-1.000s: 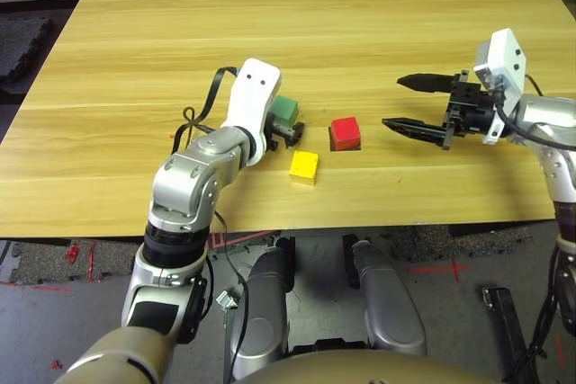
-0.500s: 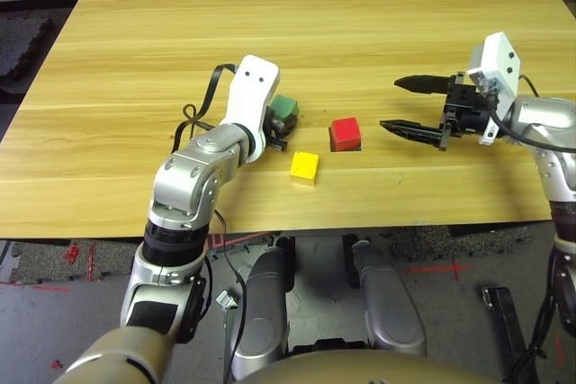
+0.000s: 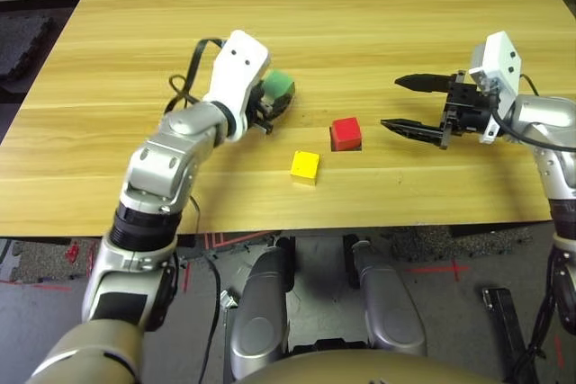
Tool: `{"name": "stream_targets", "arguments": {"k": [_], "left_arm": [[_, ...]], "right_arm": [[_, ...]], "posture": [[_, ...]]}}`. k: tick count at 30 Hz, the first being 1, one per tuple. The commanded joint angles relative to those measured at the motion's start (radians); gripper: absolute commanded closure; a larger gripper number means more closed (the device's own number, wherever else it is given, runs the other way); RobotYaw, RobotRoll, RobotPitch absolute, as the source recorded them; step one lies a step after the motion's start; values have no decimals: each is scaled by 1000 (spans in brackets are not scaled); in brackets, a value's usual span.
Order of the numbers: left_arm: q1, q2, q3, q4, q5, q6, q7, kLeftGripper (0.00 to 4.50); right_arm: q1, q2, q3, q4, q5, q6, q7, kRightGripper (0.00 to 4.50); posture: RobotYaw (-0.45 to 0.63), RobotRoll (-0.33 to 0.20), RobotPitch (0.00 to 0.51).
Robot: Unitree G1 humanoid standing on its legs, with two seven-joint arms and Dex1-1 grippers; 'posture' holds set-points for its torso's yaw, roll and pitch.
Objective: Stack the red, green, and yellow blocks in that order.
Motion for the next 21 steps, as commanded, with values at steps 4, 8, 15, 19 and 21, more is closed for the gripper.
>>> {"name": "stream_targets", "arguments": {"k": [4,8,15,19,21], "left_arm": [[-24,53,-95,-40,-55,-22,-189,2429],[-64,27,-143,10,-34,-38,-213,2429],[-125,-56,-192,108,3,-101,-228,2429],[-137,-71,-221,124,10,-137,-277,2429],[-131,-64,-241,118,13,-158,-314,2429]], "right_arm": [[16,-51,-15,-23,22,17,47,0],[43,-111,-38,-59,54,46,96,0],[81,-187,-70,-88,71,76,126,0],[100,-194,-77,-107,73,83,122,0],[109,-193,-81,-118,74,88,117,0]], "posture": [[278,105,248],[267,99,249],[233,87,253],[217,84,258],[217,84,258]]}}
